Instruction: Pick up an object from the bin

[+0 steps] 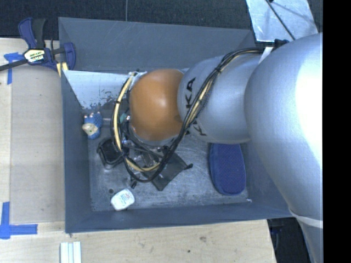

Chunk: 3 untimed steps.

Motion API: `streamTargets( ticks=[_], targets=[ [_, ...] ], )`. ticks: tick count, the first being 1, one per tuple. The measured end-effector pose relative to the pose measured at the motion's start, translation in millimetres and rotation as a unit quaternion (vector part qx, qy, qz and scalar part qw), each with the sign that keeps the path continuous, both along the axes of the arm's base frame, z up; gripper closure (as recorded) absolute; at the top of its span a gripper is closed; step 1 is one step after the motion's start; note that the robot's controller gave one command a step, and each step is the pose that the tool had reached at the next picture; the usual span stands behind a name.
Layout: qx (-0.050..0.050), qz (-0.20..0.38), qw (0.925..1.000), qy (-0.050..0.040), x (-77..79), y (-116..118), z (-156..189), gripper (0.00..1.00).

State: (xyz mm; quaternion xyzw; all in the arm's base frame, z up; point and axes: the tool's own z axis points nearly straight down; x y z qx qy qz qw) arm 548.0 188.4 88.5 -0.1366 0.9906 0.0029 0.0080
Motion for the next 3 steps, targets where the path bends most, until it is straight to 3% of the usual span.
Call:
streamTargets(
  ticks=[1, 2, 3],
  targets=[
    [-0.004, 0.211, 0.9776, -0.0013, 75.7, 19.3, -11.9, 0.00],
    [-0.004, 0.208, 0.9781, -0.0047, 77.9, 17.8, -9.6, 1.00],
    [-0.006, 0.217, 0.9762, 0.0049, 51.8, 9.9, 115.1, 1.00]
  ],
)
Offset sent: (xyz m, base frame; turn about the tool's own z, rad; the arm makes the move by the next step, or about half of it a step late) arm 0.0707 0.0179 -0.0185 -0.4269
